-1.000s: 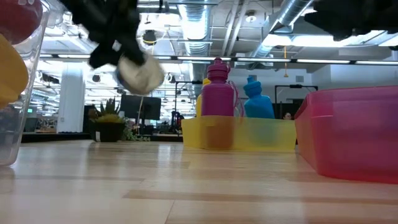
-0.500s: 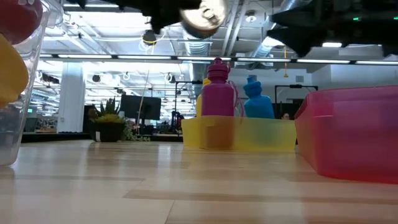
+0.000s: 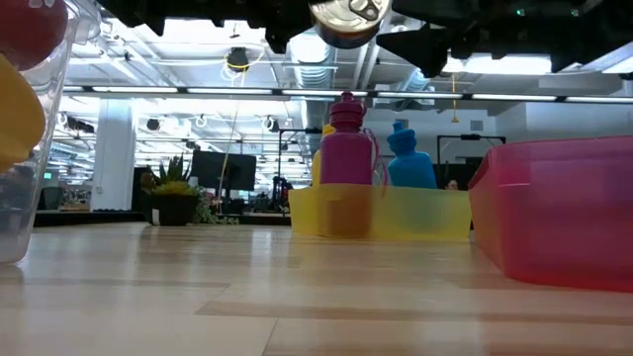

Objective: Pick & Place Food Item
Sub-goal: Put the blue and pink tuna can into the red bin

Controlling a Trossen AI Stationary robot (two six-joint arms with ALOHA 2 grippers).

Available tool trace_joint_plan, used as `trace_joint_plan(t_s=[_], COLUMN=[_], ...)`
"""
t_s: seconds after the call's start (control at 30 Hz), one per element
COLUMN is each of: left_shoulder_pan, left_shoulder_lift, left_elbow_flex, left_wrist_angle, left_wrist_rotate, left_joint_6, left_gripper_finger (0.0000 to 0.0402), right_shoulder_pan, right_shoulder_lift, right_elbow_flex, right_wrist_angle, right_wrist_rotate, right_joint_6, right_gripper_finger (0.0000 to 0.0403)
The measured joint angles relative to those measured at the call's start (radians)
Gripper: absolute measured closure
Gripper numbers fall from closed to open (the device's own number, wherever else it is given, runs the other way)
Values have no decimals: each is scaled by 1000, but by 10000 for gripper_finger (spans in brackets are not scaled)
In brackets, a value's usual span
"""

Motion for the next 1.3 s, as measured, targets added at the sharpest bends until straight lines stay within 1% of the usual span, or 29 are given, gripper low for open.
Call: trace_joint_plan(t_s=[0.07,0.3,0.43,0.6,0.63,0.67,0.7,0.73,0.9,1.03,1.23,1.3], left_shoulder_pan=[0,13,28,47,50,57,60,62,83,84,86,86], left_shoulder_lift=[0,-2,-2,0,0,0,0,0,0,0,7,9], left_elbow_flex=[0,0,1,0,0,0,0,1,2,2,2,2], left_wrist_angle=[3,1,-6,-20,-21,-21,-21,-24,-22,-16,4,-1], left_wrist_rotate=[0,25,40,62,41,56,56,36,97,82,65,58], left_joint_6=[6,21,37,40,43,38,42,46,31,21,13,12], left_gripper_finger=[217,217,217,217,217,217,217,217,217,217,217,217], right_shoulder_pan=[1,1,5,11,17,23,27,29,45,41,6,-9], right_shoulder_lift=[12,30,30,29,29,29,29,29,30,29,30,50], right_elbow_flex=[13,45,46,48,48,49,49,49,49,48,49,60], right_wrist_angle=[-3,-12,-24,-63,-64,-62,-59,-53,-37,-33,-5,2], right_wrist_rotate=[-14,-121,-123,-128,-147,-133,-145,-158,-157,-128,-129,-134], right_joint_6=[0,2,3,4,4,1,2,-2,-11,-18,-24,-24], right_gripper_finger=[73,72,70,57,55,52,51,49,41,36,36,36])
